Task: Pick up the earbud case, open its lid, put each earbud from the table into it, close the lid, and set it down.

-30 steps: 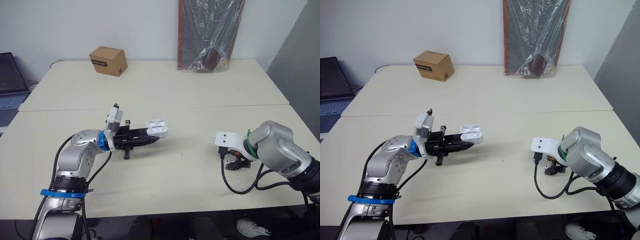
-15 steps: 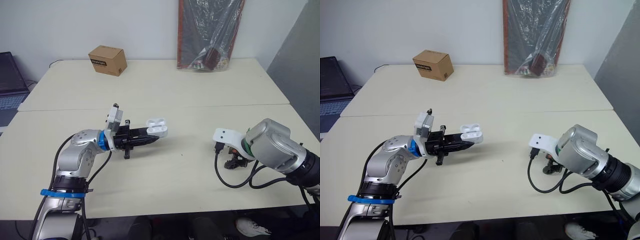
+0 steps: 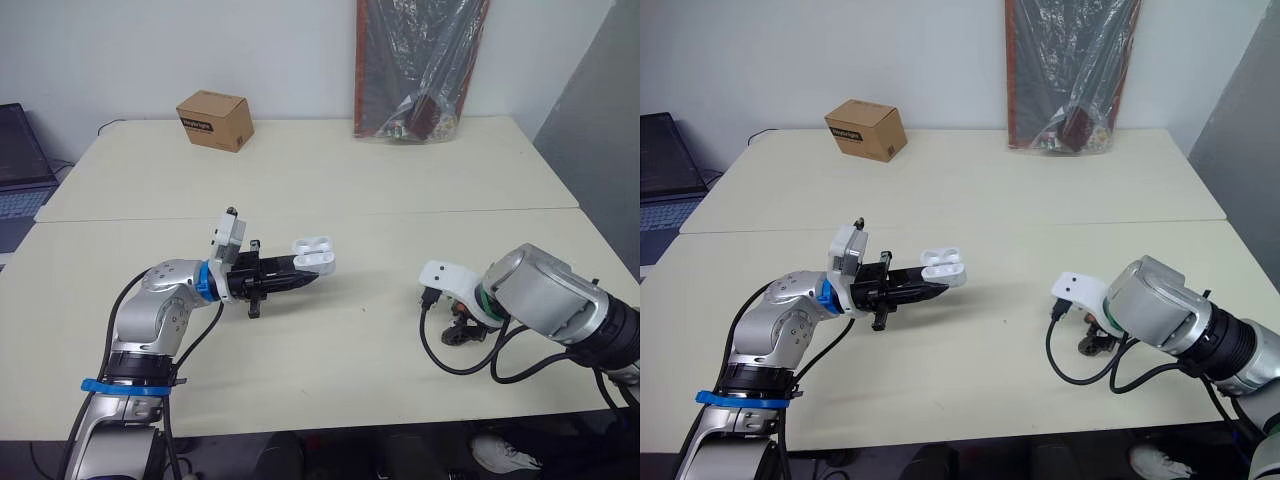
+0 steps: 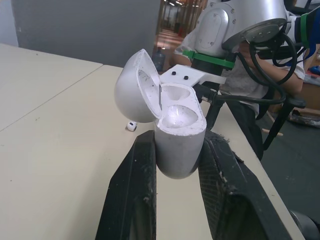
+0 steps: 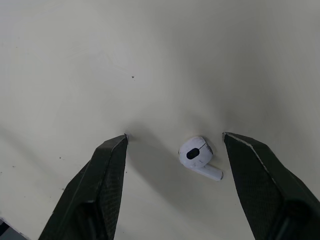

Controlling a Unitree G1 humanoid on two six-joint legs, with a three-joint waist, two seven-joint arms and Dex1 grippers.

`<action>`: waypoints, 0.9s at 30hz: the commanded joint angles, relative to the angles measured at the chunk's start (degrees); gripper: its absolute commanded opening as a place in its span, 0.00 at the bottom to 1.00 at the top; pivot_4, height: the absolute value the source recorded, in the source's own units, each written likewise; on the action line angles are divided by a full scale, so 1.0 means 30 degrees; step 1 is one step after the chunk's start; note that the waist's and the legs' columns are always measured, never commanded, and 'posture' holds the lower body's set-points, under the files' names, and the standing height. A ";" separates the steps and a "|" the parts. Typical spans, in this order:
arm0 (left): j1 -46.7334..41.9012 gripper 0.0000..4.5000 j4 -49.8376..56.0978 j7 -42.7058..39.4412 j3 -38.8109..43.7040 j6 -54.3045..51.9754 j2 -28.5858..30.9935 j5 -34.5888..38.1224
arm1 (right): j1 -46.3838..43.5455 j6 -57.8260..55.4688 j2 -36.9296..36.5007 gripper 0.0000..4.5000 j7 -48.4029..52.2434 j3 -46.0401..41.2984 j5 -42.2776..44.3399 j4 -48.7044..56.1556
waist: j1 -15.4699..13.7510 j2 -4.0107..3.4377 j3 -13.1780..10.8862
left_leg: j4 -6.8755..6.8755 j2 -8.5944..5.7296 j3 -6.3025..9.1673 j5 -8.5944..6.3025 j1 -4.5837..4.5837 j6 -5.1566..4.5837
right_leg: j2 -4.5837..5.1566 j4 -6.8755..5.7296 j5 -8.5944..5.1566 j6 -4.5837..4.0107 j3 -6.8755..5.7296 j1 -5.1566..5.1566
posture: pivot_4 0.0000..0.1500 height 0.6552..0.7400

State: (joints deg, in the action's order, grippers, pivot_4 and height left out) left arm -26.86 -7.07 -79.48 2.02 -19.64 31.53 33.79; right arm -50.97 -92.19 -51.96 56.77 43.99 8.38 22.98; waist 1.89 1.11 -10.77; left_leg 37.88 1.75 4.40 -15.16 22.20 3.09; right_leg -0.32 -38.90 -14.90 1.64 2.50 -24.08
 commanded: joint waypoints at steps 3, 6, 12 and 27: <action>-0.0056 0.19 0.0639 -0.0099 0.0171 0.0172 0.0078 0.0214 | -0.0433 -0.0104 -0.0530 0.70 -0.1385 -0.0048 0.1182 0.0228 | 0.0000 0.0000 0.0000 | 0.0001 0.0000 0.0000 0.0000 0.0000 0.0000 | 0.0000 0.0000 0.0001 0.0001 -0.0001 0.0002 | 1.00 1.00; -0.0012 0.19 0.0651 -0.0086 0.0183 0.0193 0.0095 0.0197 | -0.0448 -0.0104 -0.0812 0.70 -0.1794 -0.0039 0.1712 0.0307 | -0.0002 0.0000 0.0000 | 0.0001 0.0000 0.0000 0.0000 0.0001 0.0000 | 0.0001 0.0000 0.0000 0.0001 0.0000 0.0002 | 1.00 1.00; 0.0000 0.19 0.0593 -0.0085 0.0180 0.0203 0.0098 0.0182 | -0.0531 -0.0104 -0.1088 0.70 -0.2445 -0.0129 0.2922 0.0578 | -0.0003 0.0000 0.0000 | -0.0001 0.0000 0.0001 -0.0001 0.0007 0.0000 | 0.0001 0.0004 -0.0001 0.0002 -0.0002 -0.0001 | 1.00 1.00; -0.0043 0.19 0.0502 -0.0088 0.0164 0.0263 0.0092 0.0129 | -0.0783 -0.0104 -0.0883 0.37 -0.4060 -0.0194 0.4572 0.0173 | -0.0004 0.0000 0.0000 | -0.0003 0.0002 0.0000 -0.0001 0.0008 -0.0001 | 0.0000 0.0004 -0.0001 0.0002 -0.0001 -0.0006 | 1.00 1.00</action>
State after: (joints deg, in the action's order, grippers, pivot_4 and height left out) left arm -26.57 -7.08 -79.49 2.02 -19.54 31.56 33.78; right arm -52.38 -92.23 -54.50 44.99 44.00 21.53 23.32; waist 1.88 1.11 -10.77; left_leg 37.87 1.76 4.40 -15.16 22.23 3.09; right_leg -0.32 -38.88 -14.91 1.64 2.50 -24.10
